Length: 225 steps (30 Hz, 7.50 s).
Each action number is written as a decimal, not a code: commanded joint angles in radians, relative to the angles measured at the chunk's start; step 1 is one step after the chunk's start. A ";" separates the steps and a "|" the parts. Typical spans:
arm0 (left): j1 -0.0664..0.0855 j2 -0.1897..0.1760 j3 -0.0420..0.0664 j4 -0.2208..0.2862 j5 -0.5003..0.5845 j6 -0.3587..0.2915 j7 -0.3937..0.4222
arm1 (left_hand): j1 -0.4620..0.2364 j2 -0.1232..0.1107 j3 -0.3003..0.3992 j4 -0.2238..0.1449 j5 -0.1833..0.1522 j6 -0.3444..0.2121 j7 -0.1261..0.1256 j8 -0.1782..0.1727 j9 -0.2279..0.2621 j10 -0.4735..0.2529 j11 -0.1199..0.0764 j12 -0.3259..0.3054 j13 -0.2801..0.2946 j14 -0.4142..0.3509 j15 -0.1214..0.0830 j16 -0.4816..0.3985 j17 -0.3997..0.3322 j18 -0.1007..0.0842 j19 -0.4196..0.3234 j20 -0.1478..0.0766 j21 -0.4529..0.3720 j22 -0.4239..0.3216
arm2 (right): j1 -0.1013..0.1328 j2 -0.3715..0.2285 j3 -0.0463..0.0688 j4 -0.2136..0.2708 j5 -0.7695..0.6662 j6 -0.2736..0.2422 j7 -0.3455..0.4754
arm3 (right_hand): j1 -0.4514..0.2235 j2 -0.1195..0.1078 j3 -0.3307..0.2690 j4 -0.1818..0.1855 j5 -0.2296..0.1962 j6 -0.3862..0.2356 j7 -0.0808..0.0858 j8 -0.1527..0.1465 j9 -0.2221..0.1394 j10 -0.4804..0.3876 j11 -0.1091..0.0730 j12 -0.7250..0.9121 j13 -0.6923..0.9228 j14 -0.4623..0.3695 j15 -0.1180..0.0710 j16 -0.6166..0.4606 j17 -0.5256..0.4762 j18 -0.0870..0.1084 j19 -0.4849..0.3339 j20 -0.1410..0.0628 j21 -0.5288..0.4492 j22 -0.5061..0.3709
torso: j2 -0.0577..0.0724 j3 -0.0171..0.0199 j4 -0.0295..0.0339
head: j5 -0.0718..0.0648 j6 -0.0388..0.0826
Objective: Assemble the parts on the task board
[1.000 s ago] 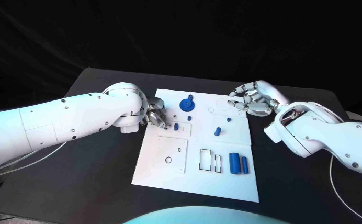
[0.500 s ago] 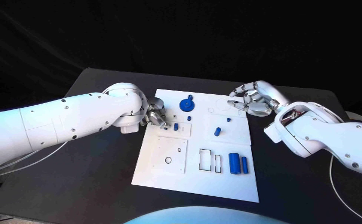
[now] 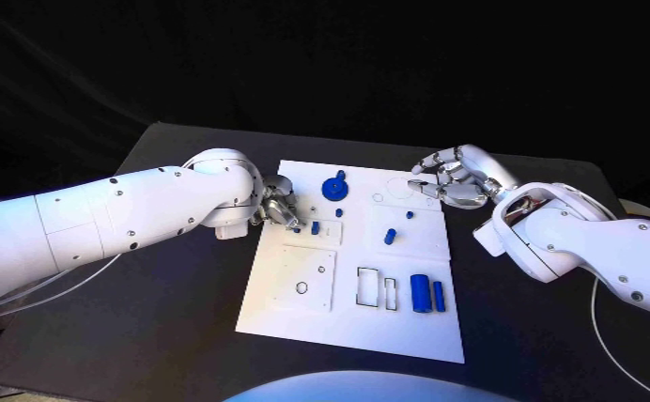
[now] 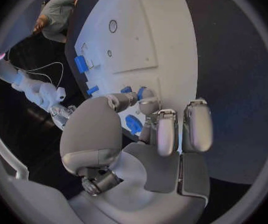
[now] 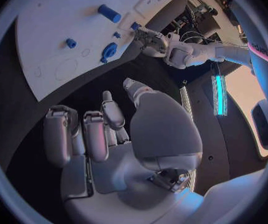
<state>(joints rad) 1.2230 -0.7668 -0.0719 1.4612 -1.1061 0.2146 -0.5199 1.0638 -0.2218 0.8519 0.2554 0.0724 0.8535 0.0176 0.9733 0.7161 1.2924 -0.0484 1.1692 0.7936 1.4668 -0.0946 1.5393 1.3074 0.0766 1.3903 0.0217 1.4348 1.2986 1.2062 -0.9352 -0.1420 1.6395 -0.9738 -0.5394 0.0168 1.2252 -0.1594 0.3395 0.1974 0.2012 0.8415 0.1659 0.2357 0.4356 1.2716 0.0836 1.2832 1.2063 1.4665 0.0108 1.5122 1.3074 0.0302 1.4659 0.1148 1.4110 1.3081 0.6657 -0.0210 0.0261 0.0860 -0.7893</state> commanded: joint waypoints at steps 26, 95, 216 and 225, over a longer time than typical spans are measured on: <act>-0.001 0.005 -0.001 -0.013 -0.018 0.015 -0.002 | -0.076 0.018 -0.258 0.039 -0.002 0.014 -0.005 -0.008 -0.017 0.000 -0.003 0.008 0.005 0.089 -0.006 0.003 0.210 -0.016 0.007 -0.005 0.005 0.008 | -0.001 -0.003 0.000 0.002 -0.010 0.004 0.002 | -0.015 0.003 -0.006 0.017 0.005 -0.009 0.002 0.005 0.001 -0.006 0.000 -0.004 -0.002 0.064 -0.002 -0.005 0.094 0.015 0.002 -0.001 -0.007 0.151 | 0.000 -0.0005 0.0006 | -0.005 0.000; -0.020 0.130 -0.021 -0.080 -0.406 -0.391 0.552 | 0.380 -0.068 -0.311 -0.048 0.001 -0.100 0.148 -0.412 -0.449 -0.431 0.161 -0.589 -0.642 -0.309 0.136 -0.434 -0.591 0.107 -0.430 0.118 -0.538 -0.658 | -0.004 0.004 0.000 -0.005 0.004 0.003 0.018 | -0.012 0.009 -0.013 0.033 0.010 -0.015 0.002 0.007 0.002 -0.036 0.000 -0.033 -0.037 0.057 -0.002 -0.018 0.065 0.024 -0.020 -0.001 -0.045 0.127 | 0.002 -0.0007 -0.0027 | -0.027 0.021; -0.040 0.026 0.034 -0.060 -0.274 -0.315 0.468 | 0.434 0.001 -0.177 -0.144 0.002 0.094 0.135 -0.501 -0.491 -0.244 0.128 -0.643 -0.667 -0.091 0.104 -0.142 -0.358 0.046 -0.215 0.093 -0.162 -0.237 | -0.006 0.000 0.000 -0.004 0.005 0.000 0.023 | -0.007 0.011 -0.016 0.041 0.012 -0.017 0.002 0.011 0.003 -0.049 0.000 -0.046 -0.052 0.052 -0.003 -0.028 0.049 0.028 -0.029 -0.002 -0.063 0.116 | -0.001 -0.0014 0.0016 | -0.035 0.012; -0.047 0.028 0.031 -0.070 -0.272 -0.301 0.466 | 0.433 0.001 -0.177 -0.144 0.002 0.094 0.135 -0.502 -0.491 -0.244 0.128 -0.644 -0.667 -0.091 0.104 -0.142 -0.358 0.046 -0.215 0.093 -0.162 -0.236 | -0.007 0.001 0.000 -0.004 0.005 -0.001 0.024 | -0.007 0.011 -0.016 0.041 0.012 -0.017 0.002 0.011 0.003 -0.049 0.000 -0.046 -0.052 0.052 -0.003 -0.028 0.049 0.028 -0.029 -0.002 -0.063 0.116 | 0.000 -0.0017 0.0007 | -0.030 0.011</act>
<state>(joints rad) 1.1781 -0.7421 -0.0411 1.3912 -1.3909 -0.1109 -0.0512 1.5063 -0.2228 0.6788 0.1141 0.0729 0.9421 0.1534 0.4778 0.2245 1.0299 0.0926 0.5275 0.1263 1.3687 0.0108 1.3922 0.9498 0.1390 1.1724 0.1145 1.2711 1.0621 1.2004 -0.9352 -0.1423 1.6347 -0.9641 -0.5417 0.0324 1.2146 -0.1513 0.3229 0.2304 0.2088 0.8317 0.1686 0.2434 0.4368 1.2248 0.0835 1.2391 1.1539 1.4665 0.0108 1.4890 1.3076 0.0457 1.4446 0.1146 1.3515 1.3075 0.6653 -0.0226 0.0274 0.0545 -0.7771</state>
